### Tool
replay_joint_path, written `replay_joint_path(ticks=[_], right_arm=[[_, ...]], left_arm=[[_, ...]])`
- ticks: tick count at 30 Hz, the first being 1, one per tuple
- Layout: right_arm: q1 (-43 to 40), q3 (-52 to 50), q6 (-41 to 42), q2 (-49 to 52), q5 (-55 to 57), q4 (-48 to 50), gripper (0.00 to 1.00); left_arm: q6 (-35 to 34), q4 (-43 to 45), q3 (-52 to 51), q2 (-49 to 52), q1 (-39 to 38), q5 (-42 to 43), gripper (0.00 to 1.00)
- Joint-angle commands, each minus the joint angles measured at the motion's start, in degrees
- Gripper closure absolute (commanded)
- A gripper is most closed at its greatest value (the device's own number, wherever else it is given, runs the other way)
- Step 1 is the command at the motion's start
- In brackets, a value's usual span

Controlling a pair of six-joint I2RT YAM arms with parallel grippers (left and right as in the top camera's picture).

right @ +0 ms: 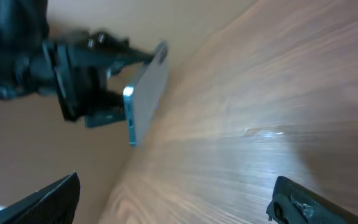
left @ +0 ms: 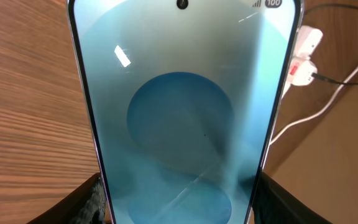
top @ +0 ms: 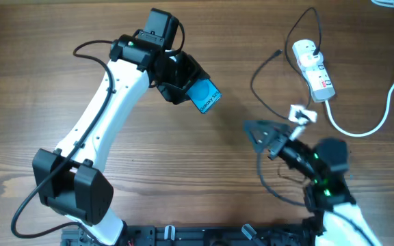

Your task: Plug charger to phone and switch on socket

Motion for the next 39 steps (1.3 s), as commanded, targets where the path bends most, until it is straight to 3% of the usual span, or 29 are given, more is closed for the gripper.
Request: replay_joint_path(ticks=[1, 9, 16, 24, 30, 39], right_arm=[[6.54, 8.33, -6.97, 13.31, -1.57, 4.76, 0.00], [10.54, 11.78, -3.04, 29.66, 4.48, 25.51, 0.01], [16.35, 11.80, -2.49, 32.65, 16.50, 27.52, 0.02], [16.57, 11.85, -2.40, 32.65, 18.10, 29.00, 0.16], [16.57, 11.85, -2.19, 32.65, 18.10, 29.75, 0.39], [16.57, 11.85, -0.76, 32.65, 17.90, 29.97, 0.50]], left_arm=[[-1.46, 1.20, 1.49, -1.73, -1.01, 1.14, 0.47], [-1.88, 1.44, 1.49, -1.73, -1.16, 2.45, 0.47], [-3.13, 3.76, 1.49, -1.70, -3.50, 2.16, 0.46], [-3.08, 3.74, 1.49, -1.70, -5.86, 1.97, 0.46], [-3.19, 3.87, 1.49, -1.70, -7.17, 1.97, 0.46], [-3.50, 4.11, 1.49, -1.70, -9.31, 0.48, 0.46]])
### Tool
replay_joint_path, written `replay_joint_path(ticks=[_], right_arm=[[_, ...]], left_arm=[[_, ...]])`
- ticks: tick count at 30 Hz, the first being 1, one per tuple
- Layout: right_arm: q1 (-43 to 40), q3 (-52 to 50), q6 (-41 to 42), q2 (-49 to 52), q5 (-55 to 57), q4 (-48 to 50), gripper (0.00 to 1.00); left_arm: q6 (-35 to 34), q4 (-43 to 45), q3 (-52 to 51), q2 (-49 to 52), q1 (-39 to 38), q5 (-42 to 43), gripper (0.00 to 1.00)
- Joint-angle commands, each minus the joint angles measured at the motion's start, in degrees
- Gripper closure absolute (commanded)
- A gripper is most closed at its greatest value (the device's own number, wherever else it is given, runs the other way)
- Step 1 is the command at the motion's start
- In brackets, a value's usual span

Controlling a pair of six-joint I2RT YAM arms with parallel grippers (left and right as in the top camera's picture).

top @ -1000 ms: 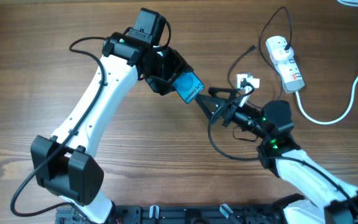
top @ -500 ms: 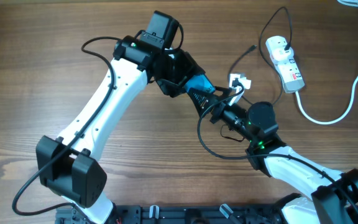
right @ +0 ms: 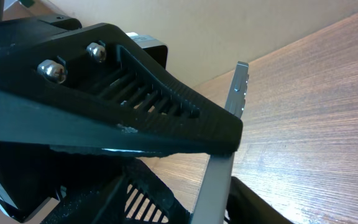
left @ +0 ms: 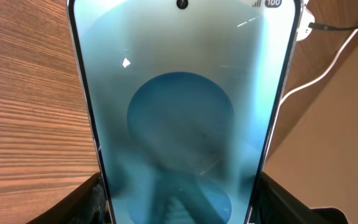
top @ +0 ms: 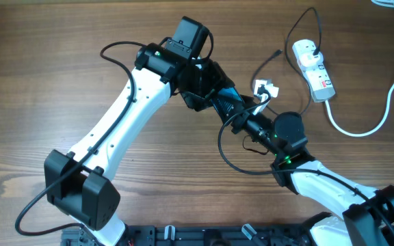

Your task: Plug charger to phone and switch on socket

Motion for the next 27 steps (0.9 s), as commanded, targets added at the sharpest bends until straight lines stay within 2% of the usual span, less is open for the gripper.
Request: replay_joint_path(ticks=[1, 6, 13, 17, 19, 24, 27], right_arm=[[0.24, 0.70, 0.83, 0.39, 0.76, 0.35, 0.51], [0.24, 0.68, 0.85, 0.39, 0.94, 0.35, 0.61], [0.24, 0.68, 0.83, 0.39, 0.20, 0.35, 0.69], [0.24, 0.68, 0.92, 0.39, -1.22, 0.37, 0.79], [0.24, 0.68, 1.64, 0.37, -1.20, 0.57, 0.81], [0.24, 0.68, 3.56, 0.37, -1.22, 0.81, 0.87], [0.24, 0.68, 4.39, 0.37, -1.22, 1.14, 0.90]], left_arm=[[-0.50, 0.13, 1.49, -1.70, -1.18, -0.09, 0.46], [-0.52, 0.24, 1.49, -1.70, -1.75, -0.11, 0.46], [-0.55, 0.44, 1.49, -1.70, -1.73, -2.05, 0.45], [-0.55, 0.42, 1.49, -1.70, -1.73, -2.25, 0.44], [-0.52, 0.37, 1.49, -1.70, -1.75, -2.25, 0.44], [-0.52, 0.31, 1.49, -1.70, -1.75, -2.21, 0.41], [-0.48, 0.31, 1.49, -1.70, -1.75, -2.23, 0.34]])
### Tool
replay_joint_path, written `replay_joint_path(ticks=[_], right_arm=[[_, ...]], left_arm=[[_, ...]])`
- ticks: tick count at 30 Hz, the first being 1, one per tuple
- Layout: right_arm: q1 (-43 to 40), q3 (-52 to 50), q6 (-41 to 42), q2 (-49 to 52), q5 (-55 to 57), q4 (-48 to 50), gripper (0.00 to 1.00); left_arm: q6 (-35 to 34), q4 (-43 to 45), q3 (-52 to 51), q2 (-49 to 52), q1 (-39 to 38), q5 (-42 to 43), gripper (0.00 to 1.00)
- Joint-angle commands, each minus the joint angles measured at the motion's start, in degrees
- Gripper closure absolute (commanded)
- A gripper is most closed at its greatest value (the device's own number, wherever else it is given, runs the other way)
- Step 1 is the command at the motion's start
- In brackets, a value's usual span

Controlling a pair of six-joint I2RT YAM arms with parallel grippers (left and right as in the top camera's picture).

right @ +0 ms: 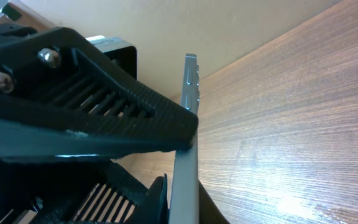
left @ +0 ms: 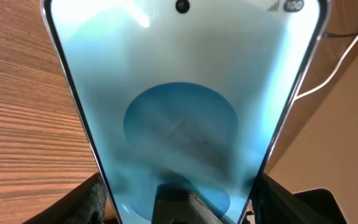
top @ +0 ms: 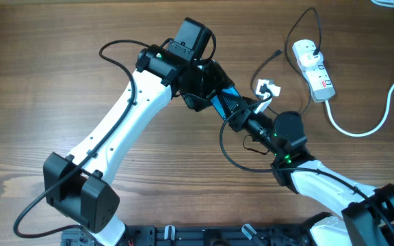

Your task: Plug charger to phone and switch on socket

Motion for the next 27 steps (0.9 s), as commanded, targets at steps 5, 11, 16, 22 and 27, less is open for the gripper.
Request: replay_joint_path(ticks=[5, 11, 16, 22, 27], right_arm=[[0.50, 0.70, 5.68, -0.07, -2.58, 2.10, 0.92], [-0.42, 0.70, 15.58, -0.07, -2.05, 1.77, 0.94], [-2.80, 0.70, 31.91, -0.04, 0.17, -9.94, 0.95], [-3.74, 0.70, 50.53, -0.04, -9.11, -12.50, 0.96], [-3.74, 0.70, 67.76, -0.07, -19.58, -8.81, 0.96]], left_arm=[[0.35, -0.81, 1.49, -1.05, -0.57, 0.76, 0.25], [3.72, -0.11, 1.49, -2.16, 3.93, 0.79, 0.13], [11.45, -0.11, 1.49, -5.90, 11.15, -0.66, 0.00], [15.63, -5.60, 1.49, -11.04, 15.28, -12.33, 0.00], [15.39, -12.28, 1.49, -12.85, 15.43, -17.64, 0.00]])
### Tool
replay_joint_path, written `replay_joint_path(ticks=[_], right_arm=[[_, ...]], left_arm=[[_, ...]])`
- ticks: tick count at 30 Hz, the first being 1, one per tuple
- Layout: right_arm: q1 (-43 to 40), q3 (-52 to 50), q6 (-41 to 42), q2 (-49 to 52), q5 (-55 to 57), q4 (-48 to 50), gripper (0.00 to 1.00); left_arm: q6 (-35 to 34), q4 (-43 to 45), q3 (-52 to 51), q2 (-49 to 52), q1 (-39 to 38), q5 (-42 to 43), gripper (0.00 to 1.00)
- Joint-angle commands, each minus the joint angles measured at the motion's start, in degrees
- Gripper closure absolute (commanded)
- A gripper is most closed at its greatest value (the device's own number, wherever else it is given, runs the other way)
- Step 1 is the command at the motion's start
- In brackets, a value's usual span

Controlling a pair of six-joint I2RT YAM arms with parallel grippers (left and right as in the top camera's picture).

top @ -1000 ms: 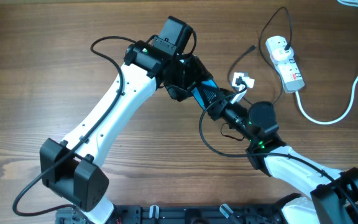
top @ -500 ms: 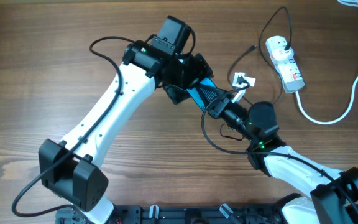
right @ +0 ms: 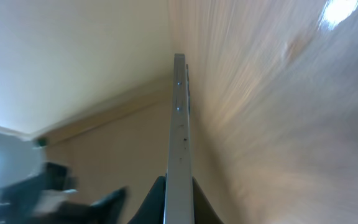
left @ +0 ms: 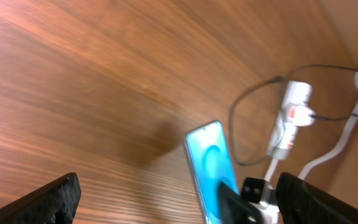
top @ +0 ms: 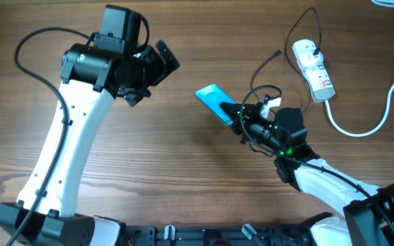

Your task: Plug charger to phone and switch on socket

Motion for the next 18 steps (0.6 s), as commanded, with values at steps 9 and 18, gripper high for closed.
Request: replay_joint_path(ticks=[9, 18], right_arm=[[-0.02, 0.70, 15.32, -0.13, -6.32, 12.50, 0.96], [-0.02, 0.70, 15.32, -0.13, -5.88, 12.28, 0.96]], left_arm=[[-0.33, 2.75, -3.30, -1.22, -0.24, 12.76, 0.00], [-4.98, 17.25, -15.06, -1.22, -6.75, 18.60, 0.19]])
